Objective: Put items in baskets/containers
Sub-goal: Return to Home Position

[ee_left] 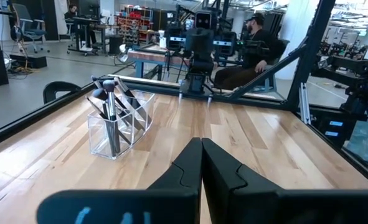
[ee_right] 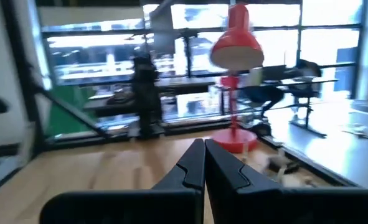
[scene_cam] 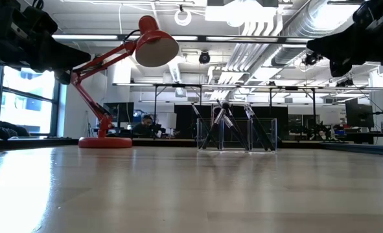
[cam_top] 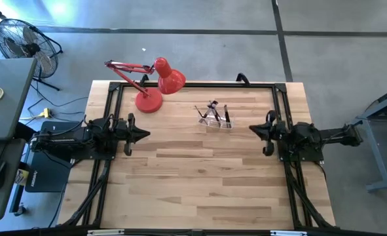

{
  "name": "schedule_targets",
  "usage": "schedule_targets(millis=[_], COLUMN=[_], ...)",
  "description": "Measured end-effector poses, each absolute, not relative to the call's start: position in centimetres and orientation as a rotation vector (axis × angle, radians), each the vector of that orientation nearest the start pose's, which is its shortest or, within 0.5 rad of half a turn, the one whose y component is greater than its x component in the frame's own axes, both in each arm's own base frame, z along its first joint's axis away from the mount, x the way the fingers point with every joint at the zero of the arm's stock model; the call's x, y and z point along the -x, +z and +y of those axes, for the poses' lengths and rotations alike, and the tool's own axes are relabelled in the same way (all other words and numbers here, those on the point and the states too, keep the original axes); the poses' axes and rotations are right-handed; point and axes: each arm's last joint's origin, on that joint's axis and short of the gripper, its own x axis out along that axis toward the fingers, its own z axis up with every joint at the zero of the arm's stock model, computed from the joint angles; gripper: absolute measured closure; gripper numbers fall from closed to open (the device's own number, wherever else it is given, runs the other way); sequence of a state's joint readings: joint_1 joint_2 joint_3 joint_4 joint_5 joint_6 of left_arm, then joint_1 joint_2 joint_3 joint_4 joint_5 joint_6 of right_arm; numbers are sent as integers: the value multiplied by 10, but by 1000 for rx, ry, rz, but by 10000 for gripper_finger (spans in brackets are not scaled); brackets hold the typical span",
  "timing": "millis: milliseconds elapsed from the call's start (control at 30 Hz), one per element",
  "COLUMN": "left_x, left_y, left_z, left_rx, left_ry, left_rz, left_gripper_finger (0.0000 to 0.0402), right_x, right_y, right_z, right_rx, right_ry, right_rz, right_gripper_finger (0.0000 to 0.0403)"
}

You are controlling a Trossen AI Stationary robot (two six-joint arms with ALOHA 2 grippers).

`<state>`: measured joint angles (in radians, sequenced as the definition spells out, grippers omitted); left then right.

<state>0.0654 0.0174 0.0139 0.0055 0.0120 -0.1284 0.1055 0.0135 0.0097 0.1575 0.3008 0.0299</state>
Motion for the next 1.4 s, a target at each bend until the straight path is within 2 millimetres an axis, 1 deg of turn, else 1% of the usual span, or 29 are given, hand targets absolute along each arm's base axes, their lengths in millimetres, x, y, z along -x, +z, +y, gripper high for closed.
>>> schedule_targets(millis=[133,233,1400], left_x=[-98,-98,-98], left_y=[167,167,167], left_z=[6,6,6], left_rx=[128,128,136], left_ry=[55,55,60], left_rz=[-6,-6,-5], left_gripper_finger=[400,400,400], right_x=[-95,-95,-95], right_y=[181,181,181], right_z=[-1,-1,-1], right_rx=[-70,-71,-71], right_ry=[-267,-286,-278], right_rz=[-157,-158,-157], right_gripper_finger=[399,395,399])
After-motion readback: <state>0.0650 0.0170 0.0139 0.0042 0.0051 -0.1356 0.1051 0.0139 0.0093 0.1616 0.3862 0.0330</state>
